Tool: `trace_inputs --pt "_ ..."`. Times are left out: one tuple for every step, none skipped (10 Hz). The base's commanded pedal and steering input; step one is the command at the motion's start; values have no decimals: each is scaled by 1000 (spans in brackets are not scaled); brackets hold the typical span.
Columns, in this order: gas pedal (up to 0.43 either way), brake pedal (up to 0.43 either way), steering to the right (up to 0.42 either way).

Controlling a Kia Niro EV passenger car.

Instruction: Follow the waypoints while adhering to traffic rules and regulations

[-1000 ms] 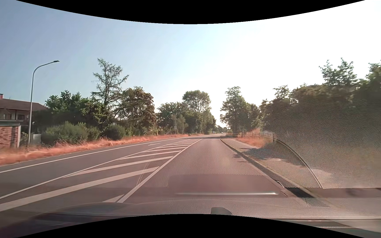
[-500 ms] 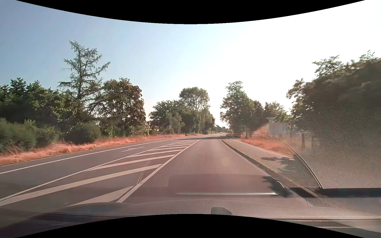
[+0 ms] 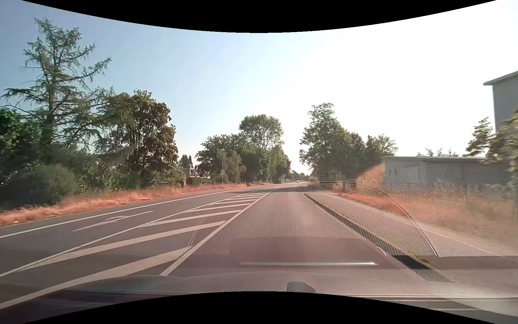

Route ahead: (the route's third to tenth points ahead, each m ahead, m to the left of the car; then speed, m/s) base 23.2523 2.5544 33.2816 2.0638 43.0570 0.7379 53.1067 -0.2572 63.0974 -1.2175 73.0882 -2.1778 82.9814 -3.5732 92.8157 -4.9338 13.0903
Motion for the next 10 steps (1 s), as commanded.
trace_inputs --pt "28 0 4" --pt "28 0 5" --pt "28 0 5" --pt "28 0 5" --pt "28 0 5" --pt "28 0 5" --pt "28 0 5" --pt "28 0 5" --pt "28 0 5" --pt "28 0 5"
